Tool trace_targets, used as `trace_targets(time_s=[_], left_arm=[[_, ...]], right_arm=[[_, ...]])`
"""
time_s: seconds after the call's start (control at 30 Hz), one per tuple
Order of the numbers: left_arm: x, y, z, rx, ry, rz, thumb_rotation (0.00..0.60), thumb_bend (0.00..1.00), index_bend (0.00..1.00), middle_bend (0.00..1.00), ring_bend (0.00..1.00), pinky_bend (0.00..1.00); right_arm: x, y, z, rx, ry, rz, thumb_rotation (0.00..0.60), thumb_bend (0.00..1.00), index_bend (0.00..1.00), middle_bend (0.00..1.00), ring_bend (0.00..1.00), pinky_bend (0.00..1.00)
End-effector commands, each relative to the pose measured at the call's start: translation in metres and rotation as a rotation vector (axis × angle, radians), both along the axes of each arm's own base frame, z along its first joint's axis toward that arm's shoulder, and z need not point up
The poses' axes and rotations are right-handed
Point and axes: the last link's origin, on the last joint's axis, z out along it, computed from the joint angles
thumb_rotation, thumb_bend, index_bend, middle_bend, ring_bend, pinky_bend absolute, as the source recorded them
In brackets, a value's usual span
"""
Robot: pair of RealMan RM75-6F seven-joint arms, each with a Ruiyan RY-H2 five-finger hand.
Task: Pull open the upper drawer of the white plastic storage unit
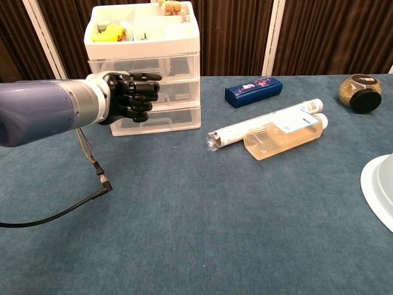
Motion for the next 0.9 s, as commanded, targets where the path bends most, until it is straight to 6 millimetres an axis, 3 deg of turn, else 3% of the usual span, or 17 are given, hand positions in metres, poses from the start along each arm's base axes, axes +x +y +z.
trace_targets(time_s=[0.03, 0.27, 0.5, 0.9], left_arm=[[0.002, 0.003, -0.002, 0.001, -0.003, 0.005, 0.6, 0.71, 0.11, 0.99, 0.92, 0.87], [0.006, 0.007, -0.009, -0.008, -0.001, 0.014, 0.6, 0.71, 0.12, 0.99, 0.92, 0.87], [0.014, 0.011, -0.013, -0.026, -0.009, -0.001, 0.6, 0.71, 0.19, 0.99, 0.92, 0.87], [0.015, -0.007, -0.009, -0.04, -0.015, -0.044, 0.6, 0.72, 0.21, 0.99, 0.92, 0.87]], right_arm=[[0.0, 0.0, 0.0, -0.001, -0.001, 0.001, 0.6, 0.15, 0.0, 0.0, 0.0, 0.0], [0.0, 0.0, 0.0, 0.001, -0.004, -0.001, 0.6, 0.15, 0.0, 0.0, 0.0, 0.0], [0.0, 0.0, 0.0, 0.001, -0.004, -0.001, 0.6, 0.15, 0.0, 0.0, 0.0, 0.0], [0.001, 0.0, 0.0, 0.0, -0.003, 0.002, 0.6, 0.15, 0.0, 0.0, 0.0, 0.0]])
